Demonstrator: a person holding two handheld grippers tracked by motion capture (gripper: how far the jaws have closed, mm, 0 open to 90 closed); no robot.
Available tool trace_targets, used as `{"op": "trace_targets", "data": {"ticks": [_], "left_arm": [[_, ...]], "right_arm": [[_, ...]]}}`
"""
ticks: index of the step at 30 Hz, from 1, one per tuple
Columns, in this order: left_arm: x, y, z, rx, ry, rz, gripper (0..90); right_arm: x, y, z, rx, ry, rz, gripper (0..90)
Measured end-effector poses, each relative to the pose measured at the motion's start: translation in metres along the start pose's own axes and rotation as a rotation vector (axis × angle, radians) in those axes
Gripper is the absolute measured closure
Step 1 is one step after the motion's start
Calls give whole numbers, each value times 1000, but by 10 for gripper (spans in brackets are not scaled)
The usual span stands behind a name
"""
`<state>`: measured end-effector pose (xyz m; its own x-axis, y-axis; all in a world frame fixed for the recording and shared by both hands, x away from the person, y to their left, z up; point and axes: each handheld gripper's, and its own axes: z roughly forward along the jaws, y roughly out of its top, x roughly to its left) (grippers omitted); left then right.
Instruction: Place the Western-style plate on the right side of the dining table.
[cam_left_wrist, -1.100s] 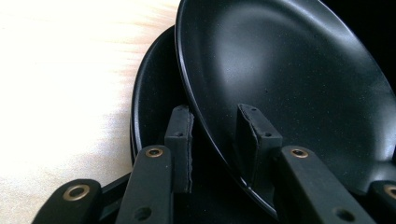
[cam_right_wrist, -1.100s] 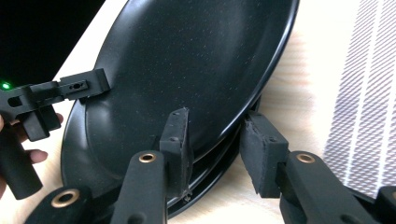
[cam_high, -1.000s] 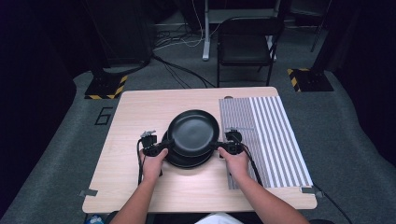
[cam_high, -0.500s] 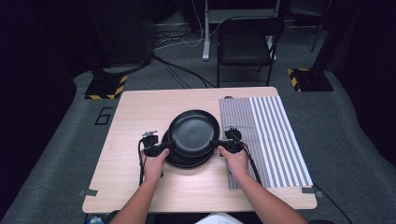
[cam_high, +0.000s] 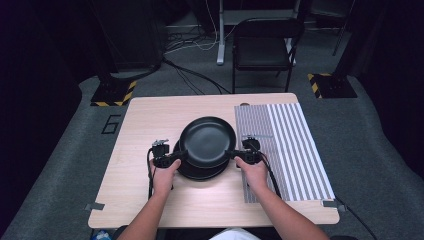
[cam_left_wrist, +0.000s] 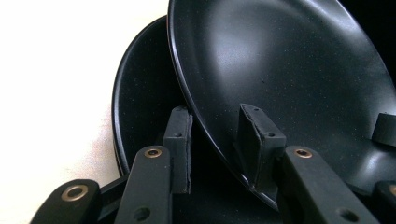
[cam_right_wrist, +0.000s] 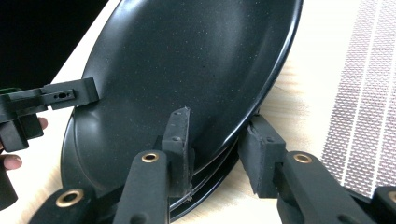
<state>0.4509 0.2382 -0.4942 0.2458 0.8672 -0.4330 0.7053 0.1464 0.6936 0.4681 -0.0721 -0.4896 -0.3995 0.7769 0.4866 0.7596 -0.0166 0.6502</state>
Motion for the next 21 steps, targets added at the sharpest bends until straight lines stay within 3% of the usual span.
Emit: {"op": "trace_targets", "data": {"ticks": [21], "left_arm": [[-16,1,-20,-36,-9,61,651]], "right_arm": [[10,-1,-24,-20,44,-48,639]]}}
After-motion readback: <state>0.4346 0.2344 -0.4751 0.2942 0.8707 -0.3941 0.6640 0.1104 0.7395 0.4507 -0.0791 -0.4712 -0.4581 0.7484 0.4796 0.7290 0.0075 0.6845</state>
